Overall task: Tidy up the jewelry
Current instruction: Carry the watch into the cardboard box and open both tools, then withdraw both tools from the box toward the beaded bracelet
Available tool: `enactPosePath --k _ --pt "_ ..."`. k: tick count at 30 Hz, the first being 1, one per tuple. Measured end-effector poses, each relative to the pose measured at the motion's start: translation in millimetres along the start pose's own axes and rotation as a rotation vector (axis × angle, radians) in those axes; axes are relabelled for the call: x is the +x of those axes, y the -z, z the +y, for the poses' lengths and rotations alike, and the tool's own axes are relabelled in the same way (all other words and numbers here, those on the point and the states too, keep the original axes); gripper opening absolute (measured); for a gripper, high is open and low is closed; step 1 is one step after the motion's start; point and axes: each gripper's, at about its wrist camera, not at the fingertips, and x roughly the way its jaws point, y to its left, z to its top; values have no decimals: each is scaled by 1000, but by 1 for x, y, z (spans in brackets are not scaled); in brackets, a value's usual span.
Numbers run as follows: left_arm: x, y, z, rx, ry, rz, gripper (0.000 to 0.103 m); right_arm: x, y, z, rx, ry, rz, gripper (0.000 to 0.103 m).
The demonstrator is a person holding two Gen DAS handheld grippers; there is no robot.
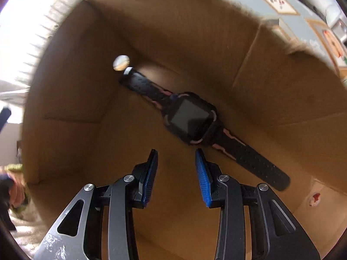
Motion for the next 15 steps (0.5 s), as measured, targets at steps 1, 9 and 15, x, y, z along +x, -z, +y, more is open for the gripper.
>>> enactPosePath --k 1,9,15 --pt "2 3 1 -5 7 2 77 0 -4 -1 16 0 -10 36" --pt "7 18 5 -13 41 -7 77 6 -8 -18 158 -49 -84 33" --pt "-17 27 9 -22 86 -69 81 -30 8 -10 140 -24 -152 44"
